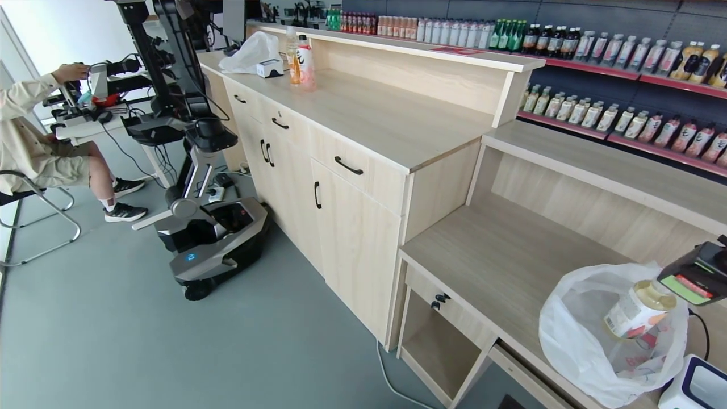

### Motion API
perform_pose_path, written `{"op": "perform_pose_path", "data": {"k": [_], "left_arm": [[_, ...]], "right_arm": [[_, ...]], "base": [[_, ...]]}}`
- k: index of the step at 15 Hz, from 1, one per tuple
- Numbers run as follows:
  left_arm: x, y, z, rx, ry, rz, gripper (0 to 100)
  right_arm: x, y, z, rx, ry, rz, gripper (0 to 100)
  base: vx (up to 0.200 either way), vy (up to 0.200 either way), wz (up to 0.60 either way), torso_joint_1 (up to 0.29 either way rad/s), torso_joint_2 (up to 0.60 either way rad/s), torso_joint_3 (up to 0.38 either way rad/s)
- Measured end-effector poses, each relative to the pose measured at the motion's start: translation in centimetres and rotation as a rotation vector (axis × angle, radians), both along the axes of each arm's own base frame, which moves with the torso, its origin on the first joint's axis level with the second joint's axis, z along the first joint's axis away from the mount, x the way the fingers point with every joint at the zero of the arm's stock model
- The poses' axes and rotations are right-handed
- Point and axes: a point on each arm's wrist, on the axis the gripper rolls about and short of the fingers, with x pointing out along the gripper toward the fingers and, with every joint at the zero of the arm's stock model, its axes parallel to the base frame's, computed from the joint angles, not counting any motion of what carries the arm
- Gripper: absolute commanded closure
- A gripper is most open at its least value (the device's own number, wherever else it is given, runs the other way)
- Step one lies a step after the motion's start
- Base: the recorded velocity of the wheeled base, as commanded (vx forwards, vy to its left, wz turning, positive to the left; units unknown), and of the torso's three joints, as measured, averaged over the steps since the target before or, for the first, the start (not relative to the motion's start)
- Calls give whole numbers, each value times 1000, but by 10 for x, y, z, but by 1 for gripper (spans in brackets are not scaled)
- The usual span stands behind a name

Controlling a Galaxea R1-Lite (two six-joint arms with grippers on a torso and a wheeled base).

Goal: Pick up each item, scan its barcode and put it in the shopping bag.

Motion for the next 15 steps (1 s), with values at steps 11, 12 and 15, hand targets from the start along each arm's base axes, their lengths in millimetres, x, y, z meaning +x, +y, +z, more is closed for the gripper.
{"op": "perform_pose_path", "data": {"k": [11,12,15], "left_arm": [[0,0,0,0,0,1,0],[0,0,0,0,0,0,0],[0,0,0,0,0,1,0]], "right_arm": [[70,-3,-128,107,301,119,100],[74,-5,-133,107,303,121,100],[83,-10,-156,120,327,119,100]], "base": [[0,0,0,0,0,0],[0,0,0,0,0,0],[0,0,0,0,0,0]]}}
